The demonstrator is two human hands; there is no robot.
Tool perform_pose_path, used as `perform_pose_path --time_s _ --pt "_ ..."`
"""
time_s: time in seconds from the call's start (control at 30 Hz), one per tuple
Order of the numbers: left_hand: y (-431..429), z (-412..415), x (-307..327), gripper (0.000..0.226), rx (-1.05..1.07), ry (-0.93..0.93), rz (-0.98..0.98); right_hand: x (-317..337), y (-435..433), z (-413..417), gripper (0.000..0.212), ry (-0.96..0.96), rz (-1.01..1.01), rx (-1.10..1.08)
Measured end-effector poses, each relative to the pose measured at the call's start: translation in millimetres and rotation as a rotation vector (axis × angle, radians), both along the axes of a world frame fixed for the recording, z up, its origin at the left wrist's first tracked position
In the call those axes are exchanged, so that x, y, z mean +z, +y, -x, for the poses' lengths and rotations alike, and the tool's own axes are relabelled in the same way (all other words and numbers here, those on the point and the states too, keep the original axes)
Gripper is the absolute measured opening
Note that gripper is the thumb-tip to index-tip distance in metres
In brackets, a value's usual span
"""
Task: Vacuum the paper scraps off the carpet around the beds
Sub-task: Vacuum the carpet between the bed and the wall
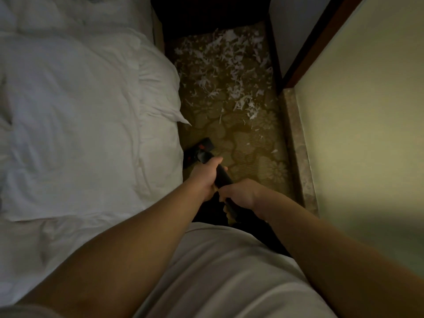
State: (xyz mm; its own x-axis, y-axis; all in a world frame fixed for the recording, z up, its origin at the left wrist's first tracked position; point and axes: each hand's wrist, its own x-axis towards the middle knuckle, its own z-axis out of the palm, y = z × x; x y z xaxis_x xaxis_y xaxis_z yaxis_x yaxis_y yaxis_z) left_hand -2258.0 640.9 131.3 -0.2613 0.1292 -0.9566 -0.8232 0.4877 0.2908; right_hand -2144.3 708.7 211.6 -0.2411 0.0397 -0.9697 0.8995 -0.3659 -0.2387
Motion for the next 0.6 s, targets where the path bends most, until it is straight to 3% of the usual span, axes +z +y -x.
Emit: perform_pose_path --time_s 0.33,0.6 --pt "61.0 52.6 10.0 0.049 -0.256 0.026 -0.103 3.4 23.3 42.2 0.013 -0.006 -0.084 -0.255" --pt "124.7 -1.0 28.6 0.038 -0.513 0.012 -0.158 13.5 54.5 -9.1 0.013 -0.073 -0.161 -0.415"
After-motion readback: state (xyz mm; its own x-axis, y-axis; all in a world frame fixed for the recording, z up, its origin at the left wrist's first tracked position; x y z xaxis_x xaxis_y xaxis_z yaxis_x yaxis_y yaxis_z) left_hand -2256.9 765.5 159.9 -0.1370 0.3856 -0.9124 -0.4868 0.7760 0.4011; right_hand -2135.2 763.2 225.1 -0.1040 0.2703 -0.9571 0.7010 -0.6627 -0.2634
